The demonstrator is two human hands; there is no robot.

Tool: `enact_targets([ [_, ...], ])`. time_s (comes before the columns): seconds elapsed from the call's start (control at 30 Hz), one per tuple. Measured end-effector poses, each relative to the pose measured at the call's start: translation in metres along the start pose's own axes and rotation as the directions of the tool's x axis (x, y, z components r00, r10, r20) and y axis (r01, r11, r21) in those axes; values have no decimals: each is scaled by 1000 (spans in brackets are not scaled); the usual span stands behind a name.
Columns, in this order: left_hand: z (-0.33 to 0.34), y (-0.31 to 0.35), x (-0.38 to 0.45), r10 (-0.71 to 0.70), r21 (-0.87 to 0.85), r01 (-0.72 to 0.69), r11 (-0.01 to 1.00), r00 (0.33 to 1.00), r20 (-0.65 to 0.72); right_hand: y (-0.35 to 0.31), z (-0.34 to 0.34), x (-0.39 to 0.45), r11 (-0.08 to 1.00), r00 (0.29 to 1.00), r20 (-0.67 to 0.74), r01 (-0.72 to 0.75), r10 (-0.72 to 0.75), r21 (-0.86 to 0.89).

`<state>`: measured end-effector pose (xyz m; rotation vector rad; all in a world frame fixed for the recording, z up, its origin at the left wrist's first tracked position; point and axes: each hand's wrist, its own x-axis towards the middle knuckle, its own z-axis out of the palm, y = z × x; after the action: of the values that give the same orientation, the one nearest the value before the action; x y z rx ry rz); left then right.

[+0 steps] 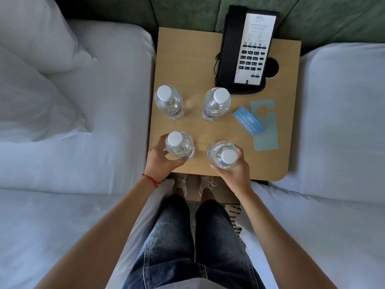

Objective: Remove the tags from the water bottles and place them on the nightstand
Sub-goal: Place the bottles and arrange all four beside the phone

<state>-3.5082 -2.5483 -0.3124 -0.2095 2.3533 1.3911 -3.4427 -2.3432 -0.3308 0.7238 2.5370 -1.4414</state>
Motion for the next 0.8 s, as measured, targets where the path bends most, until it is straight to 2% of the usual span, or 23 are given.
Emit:
enact_targets([
  [0.33,-5,20,-21,113,80,-124,989,985,134,-10,-17,-14,999,996,83,42,-43,19],
  [0.67,-15,35,-34,65,112,-73,991,995,75,-28,-48,-17,995,987,136,83,-89,47],
  [0.8,-17,47,-41,96,108,-100,989,994,43,-38,-65,-12,991,983,136,113,-123,78],
])
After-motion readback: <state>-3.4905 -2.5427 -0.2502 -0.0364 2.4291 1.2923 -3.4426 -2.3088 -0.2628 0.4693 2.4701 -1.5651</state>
